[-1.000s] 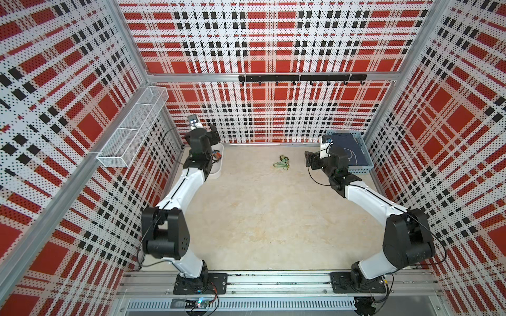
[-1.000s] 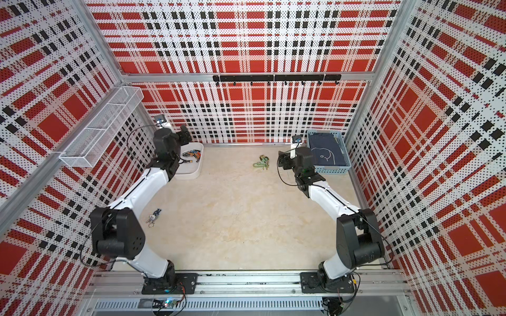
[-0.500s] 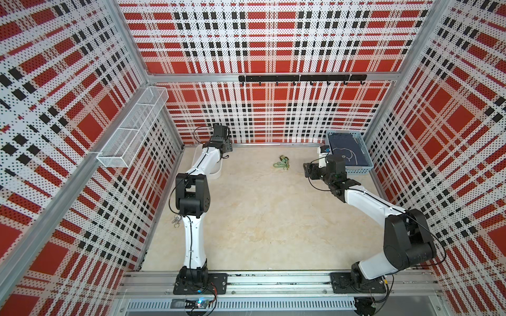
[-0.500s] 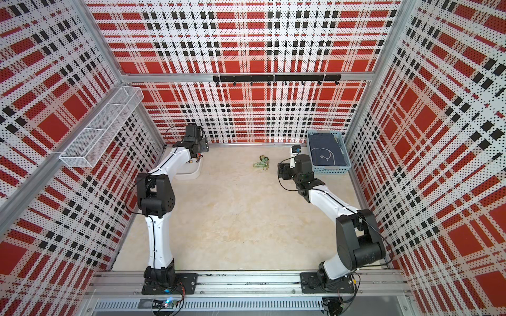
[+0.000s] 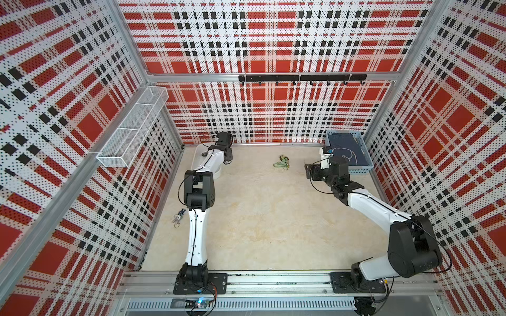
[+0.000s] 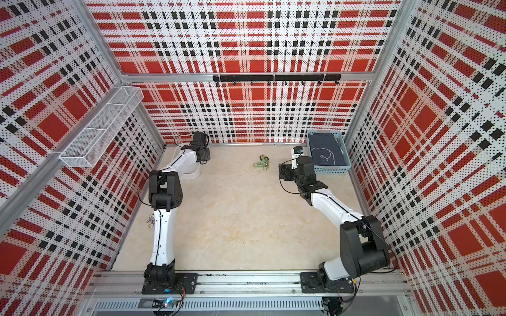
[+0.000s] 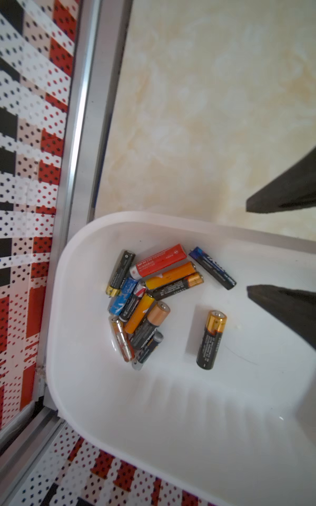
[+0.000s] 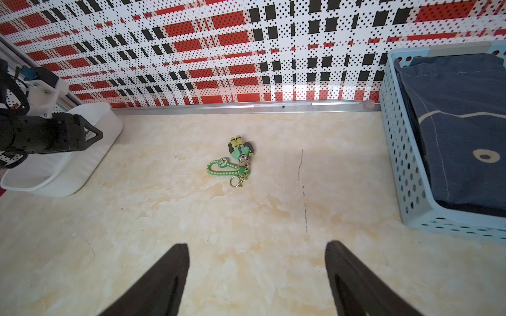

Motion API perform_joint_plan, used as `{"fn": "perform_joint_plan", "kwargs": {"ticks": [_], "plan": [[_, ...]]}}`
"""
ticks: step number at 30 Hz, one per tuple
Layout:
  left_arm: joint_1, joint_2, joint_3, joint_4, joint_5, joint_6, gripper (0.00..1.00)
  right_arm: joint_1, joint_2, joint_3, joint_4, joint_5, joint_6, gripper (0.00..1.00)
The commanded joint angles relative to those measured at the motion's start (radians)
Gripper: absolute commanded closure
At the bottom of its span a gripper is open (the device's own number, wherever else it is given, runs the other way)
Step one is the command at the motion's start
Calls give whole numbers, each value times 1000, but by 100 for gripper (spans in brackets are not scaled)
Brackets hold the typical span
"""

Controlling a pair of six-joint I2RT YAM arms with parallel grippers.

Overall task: Take the batteries out of the storage box
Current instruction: Pick up the storage box at the corner of the board.

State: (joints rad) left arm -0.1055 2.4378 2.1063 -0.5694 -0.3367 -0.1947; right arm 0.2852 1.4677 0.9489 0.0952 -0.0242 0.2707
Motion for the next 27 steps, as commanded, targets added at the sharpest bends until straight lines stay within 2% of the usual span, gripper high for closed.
{"fn": "perform_joint_plan", "kwargs": {"ticks": [1,5,8,15,19,22,27], "plan": [[9,4,-17,2,-7,-4,60,4,-26,15,2,-2,-7,15],[12,-2,-40,9,-11,1,80,4,-44,5,-1,9,-11,15],[10,-19,-76,26,-13,10,82,4,-56,0,-7,16,-20,14],[11,-52,-135,36,-16,15,100,4,-89,-7,-25,36,-24,14],[-19,-129,-208,42,-22,-5,100,4,-106,-6,-35,48,-14,14],[-67,-223,-317,63,-41,-43,100,4,-117,-10,-34,59,-8,14],[-204,-361,-500,66,-107,-184,100,4,-134,-28,-22,79,-9,14]]}}
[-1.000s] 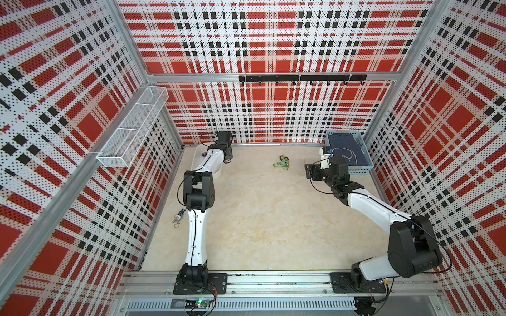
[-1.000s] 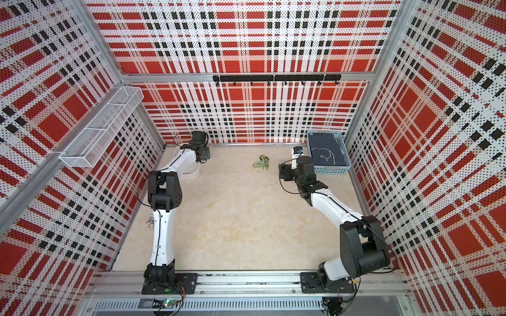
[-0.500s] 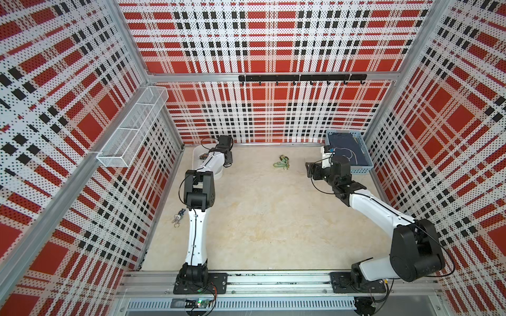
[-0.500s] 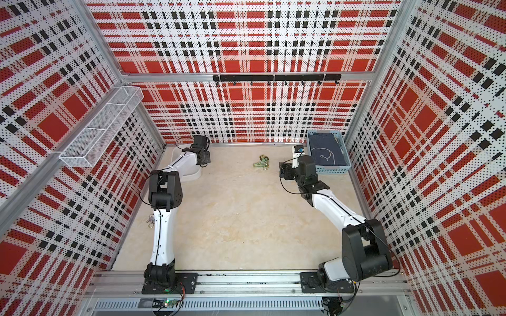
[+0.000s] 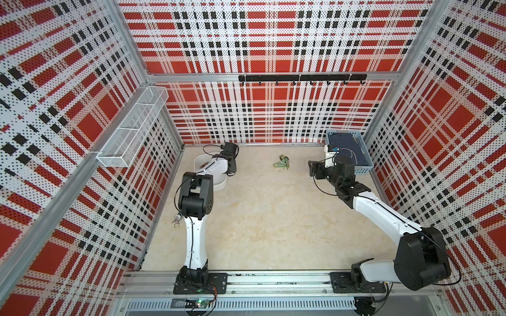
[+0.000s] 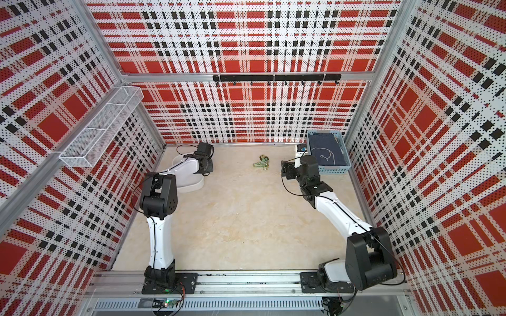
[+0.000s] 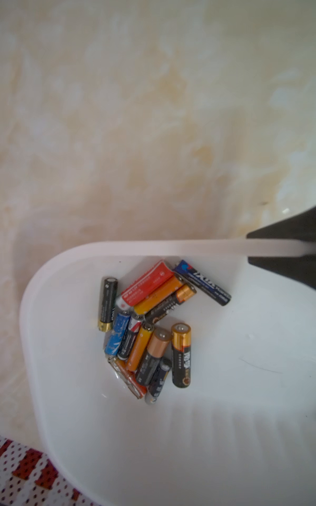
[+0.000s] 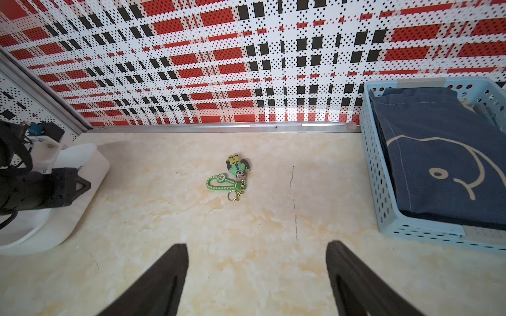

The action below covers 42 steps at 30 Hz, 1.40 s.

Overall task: Take the batteries out of the storage box
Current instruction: Pick up the storage box at the corner of the board, then place the storage box at the center of the board.

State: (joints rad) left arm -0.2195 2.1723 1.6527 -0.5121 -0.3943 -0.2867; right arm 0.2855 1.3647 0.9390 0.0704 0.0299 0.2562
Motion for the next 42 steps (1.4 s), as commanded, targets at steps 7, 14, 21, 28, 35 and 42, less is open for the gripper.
{"fn": "perform_joint_plan", "kwargs": {"ticks": [7,14,21,28,35,42], "plan": [[-341,-175,-186,-17,-10,-301,100,4,-54,-40,4,60,-7,14],[-542,-104,-158,-68,174,-488,100,4,-105,-66,-9,121,-32,14],[-641,7,-31,-53,316,-506,100,1,-158,-103,-2,169,-58,12],[-655,113,125,-52,382,-480,81,-11,-183,-118,-2,170,-61,8],[-657,141,229,-45,392,-475,68,-20,-178,-117,-6,170,-63,7],[-653,118,265,12,405,-490,71,-23,-157,-109,-6,135,-48,7]]}}
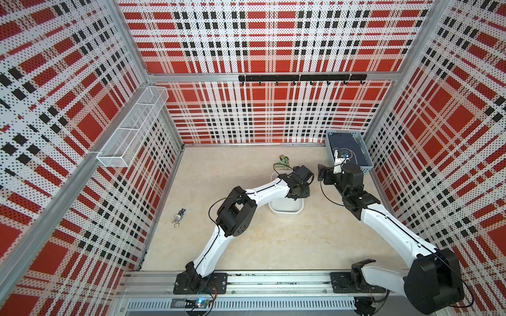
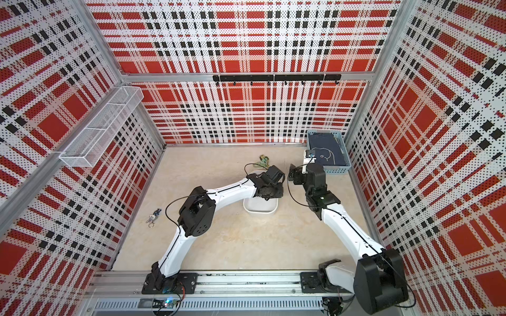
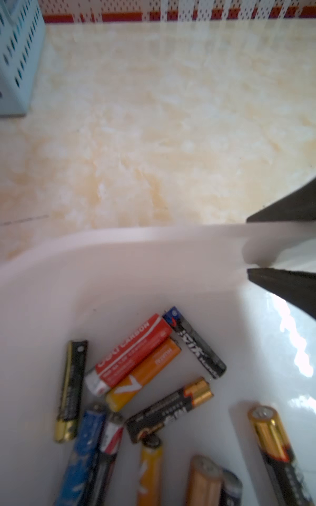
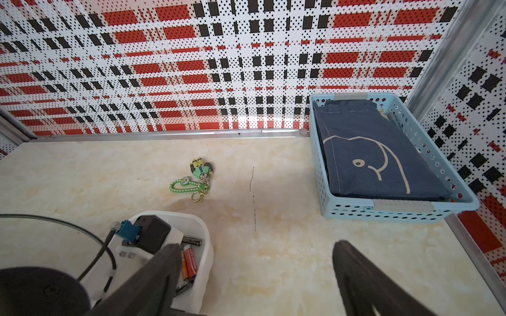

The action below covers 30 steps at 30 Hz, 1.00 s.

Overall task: Take the batteries out of the storage box
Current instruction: Place the storage box at the center of the board.

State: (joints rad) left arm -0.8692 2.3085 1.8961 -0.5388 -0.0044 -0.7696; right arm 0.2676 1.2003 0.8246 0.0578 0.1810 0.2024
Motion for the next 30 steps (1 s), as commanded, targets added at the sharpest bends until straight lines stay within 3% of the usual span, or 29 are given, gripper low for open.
{"fn": "perform_joint_plan", "kwargs": {"ticks": [1,7,13,17,23,30], "plan": [[-1,-21,18,43,8,-8,71,-5,9,6,8,-18,5,7],[12,-22,19,45,-4,3,71,-7,24,13,-4,-50,-1,7],[35,-178,-75,148,-121,89,71,-59,48,-2,10,-199,100,10],[97,-371,-257,265,-175,118,71,-62,148,25,-32,-302,191,14],[198,-648,-614,455,-225,170,69,30,306,83,-151,-243,223,17],[279,-794,-869,480,-233,164,68,88,438,140,-200,-187,258,23]]}}
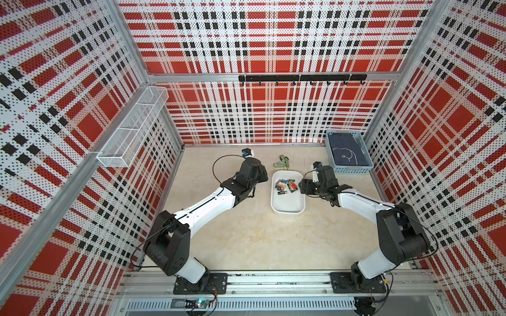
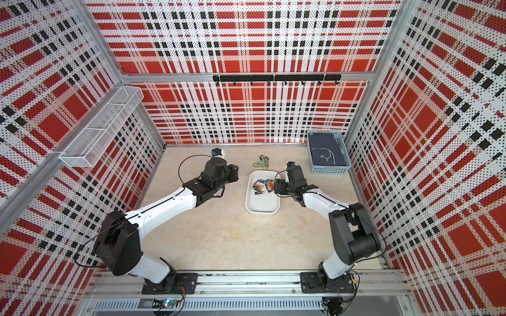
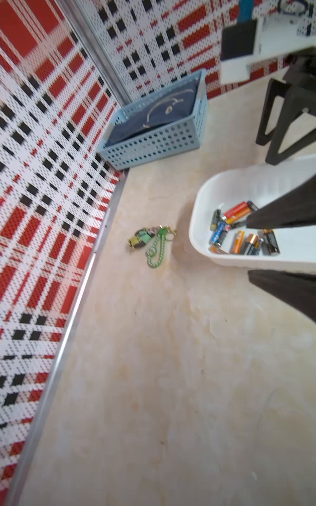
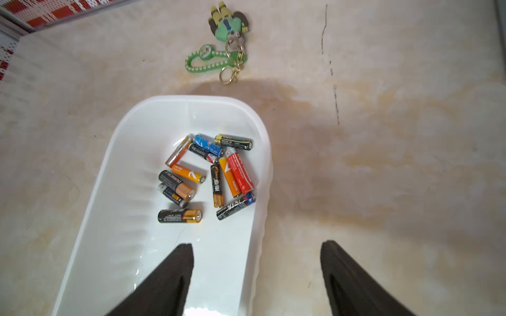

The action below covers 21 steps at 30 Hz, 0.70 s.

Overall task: Take the batteries out of the storage box
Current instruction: Place the storage box at the center of the board, then adjust the storage box at the center of the board.

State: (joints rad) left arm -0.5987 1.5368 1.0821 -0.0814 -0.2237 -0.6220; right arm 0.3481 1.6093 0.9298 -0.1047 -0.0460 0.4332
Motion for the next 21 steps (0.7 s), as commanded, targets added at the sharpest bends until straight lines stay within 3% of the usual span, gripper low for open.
{"fn": "perform_joint_plan", "kwargs": {"ticks": [1,8,9,21], "plan": [[10,-30,-72,22,-13,12,68,12,43,41,-35,39,28,25],[-18,8,-80,20,-23,3,68,28,135,101,-33,33,25,28],[-23,17,-75,20,-24,4,68,29,141,108,-51,24,24,47],[-56,96,-13,2,-34,8,68,29,183,148,-69,39,44,64]]}}
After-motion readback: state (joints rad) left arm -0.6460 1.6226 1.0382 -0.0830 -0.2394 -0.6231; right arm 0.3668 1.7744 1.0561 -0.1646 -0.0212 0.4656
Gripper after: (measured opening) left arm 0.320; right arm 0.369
